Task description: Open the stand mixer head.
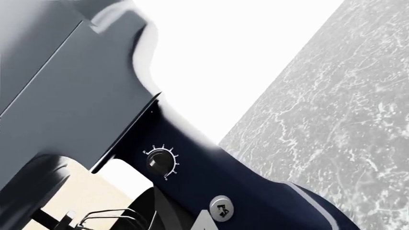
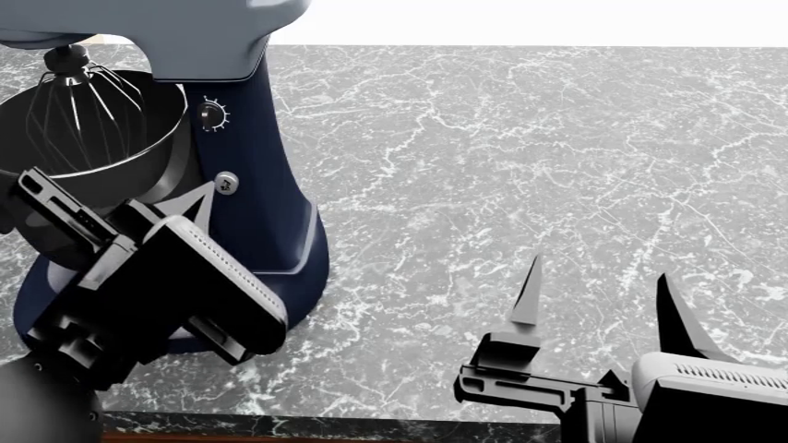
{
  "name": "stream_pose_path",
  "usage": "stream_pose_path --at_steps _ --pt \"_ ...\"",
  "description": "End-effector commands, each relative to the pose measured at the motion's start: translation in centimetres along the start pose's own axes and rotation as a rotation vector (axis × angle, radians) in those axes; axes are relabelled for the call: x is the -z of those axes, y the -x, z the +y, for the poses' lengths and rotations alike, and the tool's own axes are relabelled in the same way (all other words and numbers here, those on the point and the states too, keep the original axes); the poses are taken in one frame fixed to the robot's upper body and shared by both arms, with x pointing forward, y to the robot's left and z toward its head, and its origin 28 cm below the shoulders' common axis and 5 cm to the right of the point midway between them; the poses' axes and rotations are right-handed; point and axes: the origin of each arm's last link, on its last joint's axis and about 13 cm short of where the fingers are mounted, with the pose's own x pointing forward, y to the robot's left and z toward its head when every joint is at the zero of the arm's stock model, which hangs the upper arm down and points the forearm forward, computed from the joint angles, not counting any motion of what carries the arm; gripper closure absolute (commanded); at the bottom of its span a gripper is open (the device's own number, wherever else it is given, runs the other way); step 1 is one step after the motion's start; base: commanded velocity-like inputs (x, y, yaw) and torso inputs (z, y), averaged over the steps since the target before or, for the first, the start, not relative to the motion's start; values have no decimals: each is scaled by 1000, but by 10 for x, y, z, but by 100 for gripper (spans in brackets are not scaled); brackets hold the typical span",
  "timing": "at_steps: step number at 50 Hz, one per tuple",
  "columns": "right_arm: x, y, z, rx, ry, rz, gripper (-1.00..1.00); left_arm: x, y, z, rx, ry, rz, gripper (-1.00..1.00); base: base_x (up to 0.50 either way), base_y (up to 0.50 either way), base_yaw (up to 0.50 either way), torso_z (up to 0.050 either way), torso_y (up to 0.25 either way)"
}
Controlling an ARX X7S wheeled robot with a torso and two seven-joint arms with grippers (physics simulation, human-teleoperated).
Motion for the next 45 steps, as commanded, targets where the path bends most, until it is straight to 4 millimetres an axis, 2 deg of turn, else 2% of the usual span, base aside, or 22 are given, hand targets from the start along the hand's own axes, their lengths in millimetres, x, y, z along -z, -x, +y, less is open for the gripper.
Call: stream_pose_path --at_steps 1,45 --pt "0 0 -2 7 0 -11 -100 -3 -16 6 5 -50 21 100 0 0 0 0 0" --pt "2 -1 -1 0 6 -5 -100 7 -18 4 47 -93 69 100 0 0 0 0 0"
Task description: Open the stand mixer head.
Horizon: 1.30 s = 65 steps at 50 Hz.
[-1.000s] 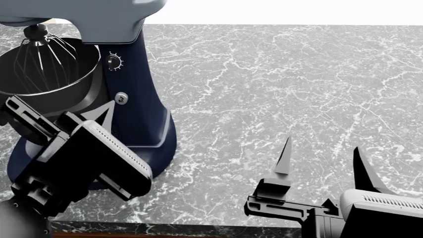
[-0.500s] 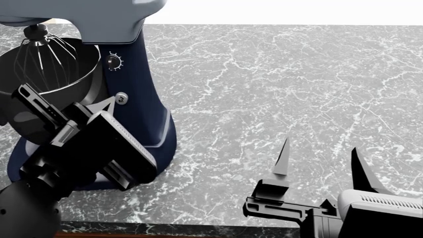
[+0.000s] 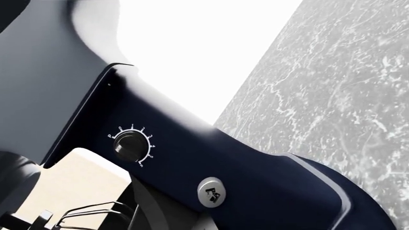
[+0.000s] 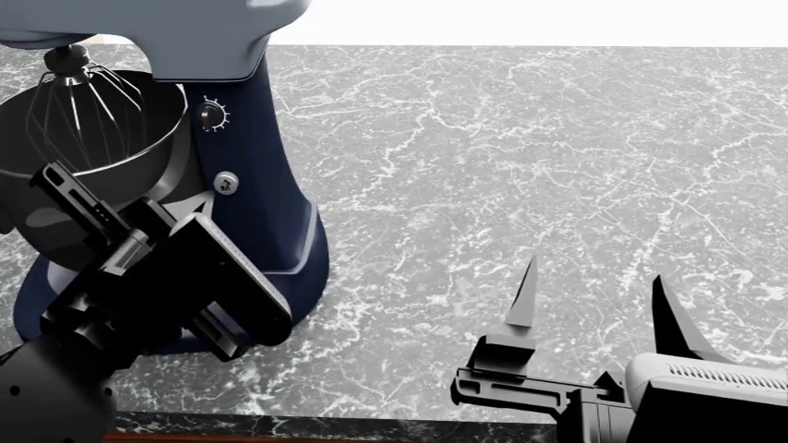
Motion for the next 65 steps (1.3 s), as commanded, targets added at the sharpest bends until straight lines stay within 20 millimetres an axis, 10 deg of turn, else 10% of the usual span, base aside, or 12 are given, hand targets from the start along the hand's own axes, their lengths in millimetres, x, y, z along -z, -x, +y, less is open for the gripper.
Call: stream_pose_path --at_steps 1,65 --pt "0 -1 -2 5 1 -11 -100 -2 -3 1 7 -1 -14 100 0 0 0 0 0" --pt "0 0 -1 2 3 -14 -100 -7 -21 6 8 -79 -26 100 0 0 0 0 0"
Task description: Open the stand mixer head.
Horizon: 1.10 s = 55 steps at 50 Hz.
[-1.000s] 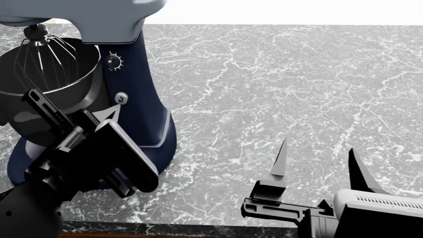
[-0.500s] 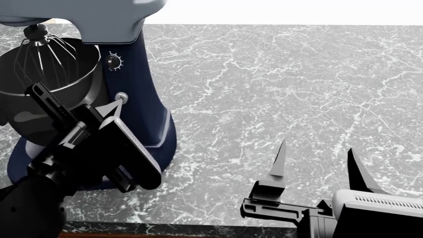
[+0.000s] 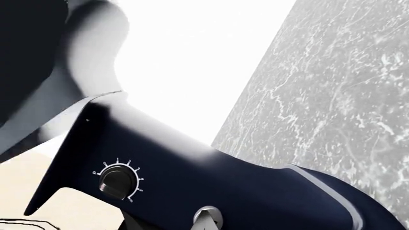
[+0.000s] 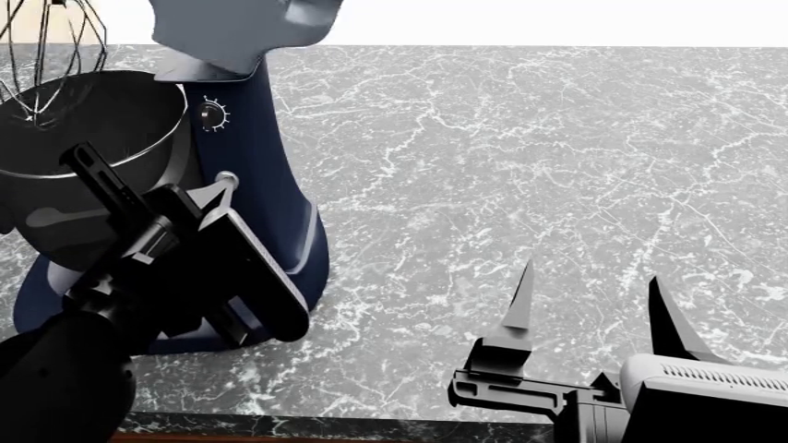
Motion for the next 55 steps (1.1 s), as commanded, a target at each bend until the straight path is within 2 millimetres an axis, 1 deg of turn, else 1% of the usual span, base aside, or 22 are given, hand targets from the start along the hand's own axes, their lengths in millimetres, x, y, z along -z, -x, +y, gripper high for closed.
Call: stream_pose_path --at_steps 1,15,16,17,18,19,20,21,22,23,24,26,28,29,30,31,35,40,41,47,55 --pt "-2 0 -1 4 -5 -17 -100 -3 -7 5 -1 11 14 100 0 0 0 0 0" --pt "-1 0 -1 6 -1 -19 -100 -2 -7 5 -8 8 21 100 0 0 0 0 0" --pt "-1 0 -1 7 0 -20 -100 -5 2 -2 44 -42 -20 100 0 0 0 0 0" --pt "0 -1 -1 5 -1 -17 -100 -11 19 -16 83 6 -63 100 0 0 0 0 0" --pt "0 -1 -1 8 3 -16 -100 -13 32 -23 155 93 -90 100 0 0 0 0 0" --pt "1 -1 -1 8 3 -17 -100 -14 40 -27 186 105 -107 100 0 0 0 0 0" --pt "1 -2 -1 6 3 -14 -100 -21 60 -30 102 112 -177 100 0 0 0 0 0" --pt "1 -1 -1 6 4 -14 -100 -24 70 -33 115 145 -198 100 0 0 0 0 0" --pt "0 -1 -1 6 7 -16 -100 -32 94 -42 80 205 -277 -100 0 0 0 0 0" --pt "-1 -1 -1 6 6 -18 -100 -34 101 -45 50 213 -282 -100 0 0 0 0 0" --pt "-1 -1 -1 9 7 -21 -100 -39 119 -50 32 342 -370 -100 0 0 0 0 0" --pt "0 -1 -1 11 5 -21 -100 -37 126 -58 -35 392 -377 -100 0 0 0 0 0" --pt "1 -2 -1 10 12 -20 -100 -32 126 -65 -20 418 -352 -100 0 0 0 0 0" --pt "1 -2 -1 10 10 -19 -100 -30 125 -65 -39 417 -330 -100 0 0 0 0 0" --pt "1 -2 -1 9 9 -18 -100 -31 124 -63 -69 457 -341 -100 0 0 0 0 0" --pt "1 -2 -1 10 14 -19 -100 -29 123 -60 -102 531 -328 -100 0 0 0 0 0" --pt "2 -3 -1 8 15 -16 -100 -28 120 -56 -146 553 -335 -100 0 0 0 0 0" --pt "4 -4 -1 10 18 -10 -100 -23 120 -50 -223 661 -336 -100 0 0 0 0 0" --pt "5 -4 -1 10 19 -9 -100 -23 120 -50 -212 636 -336 -100 0 0 0 0 0" --pt "4 -4 -2 11 18 -12 -100 -21 119 -55 -225 627 -332 -100 0 0 0 0 0" --pt "4 -3 -1 15 26 -18 -100 -16 118 -53 -257 638 -312 -100 0 0 0 0 0"
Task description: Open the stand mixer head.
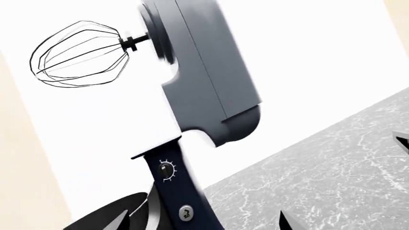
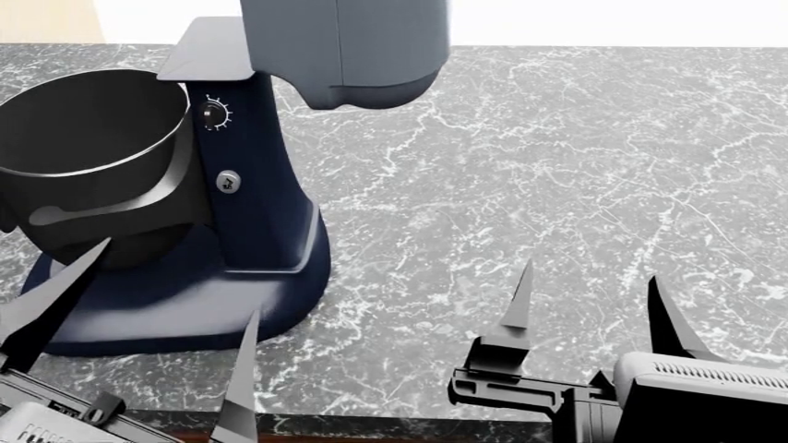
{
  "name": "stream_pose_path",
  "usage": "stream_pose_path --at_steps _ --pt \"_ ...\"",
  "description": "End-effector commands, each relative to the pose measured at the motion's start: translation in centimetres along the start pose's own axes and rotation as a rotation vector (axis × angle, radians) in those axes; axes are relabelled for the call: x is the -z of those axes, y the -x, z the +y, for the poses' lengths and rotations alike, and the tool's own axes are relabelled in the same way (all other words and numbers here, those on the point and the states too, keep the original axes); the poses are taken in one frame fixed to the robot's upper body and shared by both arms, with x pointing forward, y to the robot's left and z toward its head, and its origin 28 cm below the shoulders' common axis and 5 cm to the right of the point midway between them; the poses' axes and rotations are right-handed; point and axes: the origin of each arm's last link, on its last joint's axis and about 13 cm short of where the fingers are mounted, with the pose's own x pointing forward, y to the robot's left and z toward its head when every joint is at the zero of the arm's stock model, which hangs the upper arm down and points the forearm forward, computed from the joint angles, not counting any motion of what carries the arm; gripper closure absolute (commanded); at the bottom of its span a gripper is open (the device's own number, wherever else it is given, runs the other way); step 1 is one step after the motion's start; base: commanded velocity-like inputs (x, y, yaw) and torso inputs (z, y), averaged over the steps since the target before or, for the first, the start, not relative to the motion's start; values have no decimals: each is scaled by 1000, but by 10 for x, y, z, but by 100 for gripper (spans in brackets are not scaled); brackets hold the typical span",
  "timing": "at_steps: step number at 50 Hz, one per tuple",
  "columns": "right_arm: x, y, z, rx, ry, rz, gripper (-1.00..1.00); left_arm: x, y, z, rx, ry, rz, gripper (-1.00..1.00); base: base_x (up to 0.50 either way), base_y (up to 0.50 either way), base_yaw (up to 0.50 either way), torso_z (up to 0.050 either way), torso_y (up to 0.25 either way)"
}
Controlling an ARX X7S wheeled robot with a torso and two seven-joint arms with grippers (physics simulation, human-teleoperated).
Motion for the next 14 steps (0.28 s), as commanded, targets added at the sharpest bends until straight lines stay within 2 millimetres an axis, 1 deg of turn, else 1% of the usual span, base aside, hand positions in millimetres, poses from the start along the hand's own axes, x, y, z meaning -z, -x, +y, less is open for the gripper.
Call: stream_pose_path --at_steps 1,3,14 --pt "0 0 -1 7 5 -17 -100 1 1 6 -82 39 -13 -100 0 0 0 0 0" --pt "-1 0 -1 7 6 -17 -100 3 0 7 -90 8 -1 -100 0 0 0 0 0" --pt "0 0 -1 9 10 -18 -100 4 0 10 -113 33 7 -100 0 0 0 0 0"
